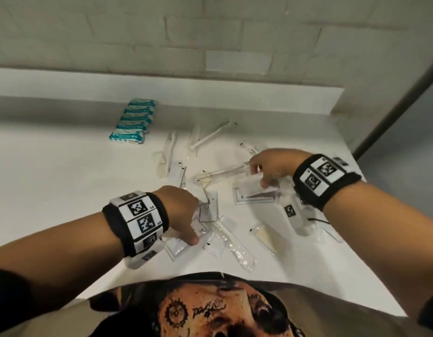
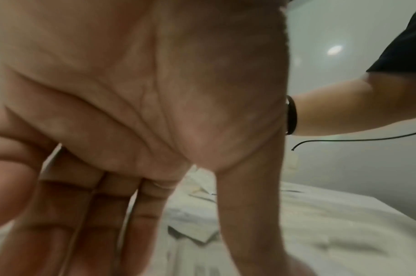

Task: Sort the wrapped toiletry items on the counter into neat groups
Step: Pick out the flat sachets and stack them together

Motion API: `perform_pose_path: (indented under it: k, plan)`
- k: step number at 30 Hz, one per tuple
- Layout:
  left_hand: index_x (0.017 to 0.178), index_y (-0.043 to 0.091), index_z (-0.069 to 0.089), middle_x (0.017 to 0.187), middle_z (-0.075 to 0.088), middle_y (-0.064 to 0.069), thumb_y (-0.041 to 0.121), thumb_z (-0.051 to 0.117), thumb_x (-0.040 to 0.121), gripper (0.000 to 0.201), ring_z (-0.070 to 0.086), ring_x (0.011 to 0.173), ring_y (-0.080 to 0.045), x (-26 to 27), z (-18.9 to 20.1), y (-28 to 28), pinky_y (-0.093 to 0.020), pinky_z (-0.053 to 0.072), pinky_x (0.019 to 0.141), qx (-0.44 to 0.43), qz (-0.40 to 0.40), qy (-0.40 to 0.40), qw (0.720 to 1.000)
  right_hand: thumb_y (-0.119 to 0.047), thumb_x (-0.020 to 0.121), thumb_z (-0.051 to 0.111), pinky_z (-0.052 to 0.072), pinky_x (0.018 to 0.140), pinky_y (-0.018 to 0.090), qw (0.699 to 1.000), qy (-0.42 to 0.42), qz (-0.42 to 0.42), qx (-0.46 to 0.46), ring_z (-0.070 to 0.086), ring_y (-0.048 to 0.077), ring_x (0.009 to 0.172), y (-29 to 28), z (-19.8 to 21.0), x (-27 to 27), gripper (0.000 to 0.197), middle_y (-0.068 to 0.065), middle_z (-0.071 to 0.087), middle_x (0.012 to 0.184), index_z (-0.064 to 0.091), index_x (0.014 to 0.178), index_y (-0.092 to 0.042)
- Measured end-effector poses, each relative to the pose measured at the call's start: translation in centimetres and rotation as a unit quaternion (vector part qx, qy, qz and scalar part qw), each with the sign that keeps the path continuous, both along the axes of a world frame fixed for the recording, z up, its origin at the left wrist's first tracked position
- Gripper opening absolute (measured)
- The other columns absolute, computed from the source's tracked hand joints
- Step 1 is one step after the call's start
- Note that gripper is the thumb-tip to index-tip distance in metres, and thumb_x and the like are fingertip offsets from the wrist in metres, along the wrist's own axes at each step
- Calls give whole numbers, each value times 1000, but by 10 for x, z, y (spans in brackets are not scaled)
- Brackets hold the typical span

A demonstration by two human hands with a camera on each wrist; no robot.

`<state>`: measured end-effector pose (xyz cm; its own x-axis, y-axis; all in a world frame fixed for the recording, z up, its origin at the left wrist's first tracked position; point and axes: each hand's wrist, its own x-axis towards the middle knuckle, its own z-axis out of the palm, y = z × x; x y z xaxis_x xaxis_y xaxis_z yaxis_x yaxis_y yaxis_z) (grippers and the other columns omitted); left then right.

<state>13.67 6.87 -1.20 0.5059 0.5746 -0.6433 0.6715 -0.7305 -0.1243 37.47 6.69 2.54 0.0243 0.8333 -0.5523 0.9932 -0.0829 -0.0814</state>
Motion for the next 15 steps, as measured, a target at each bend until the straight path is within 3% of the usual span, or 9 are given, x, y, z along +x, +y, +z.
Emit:
perform_pose_path:
  k: [4,8,11,15]
  plan:
    - [124,17,44,105,60,4,52,75,69,73,55,88,-18,-1,-13,-15,-30,42,68,38,64,-72,995,-37,70,79,52,84,39,997,-55,27,36,57,22,96,-26,-30,-15,56,1,55,114,51,115,-20]
    - [117,17,42,93,52,6,42,74,74,59,53,85,-18,-1,-16,-21,-30,41,69,30,120,-98,987,-35,73,80,47,92,42,995,-66,6,68,53,28,110,-35,-44,-22,63,6,50,123,48,125,-15]
    - [104,19,43,86,49,8,41,71,77,45,52,84,-17,-1,-16,-23,-28,43,71,10,147,-93,985,-35,73,80,48,87,40,997,-34,-45,55,59,28,104,-41,-46,-22,66,6,60,118,46,126,-13]
    - [93,19,47,80,49,8,39,68,82,31,52,83,-17,1,-14,-27,-27,42,73,15,136,-73,988,-34,77,75,45,78,35,996,-74,-27,51,59,26,98,-50,-46,-29,48,4,59,110,59,116,-11]
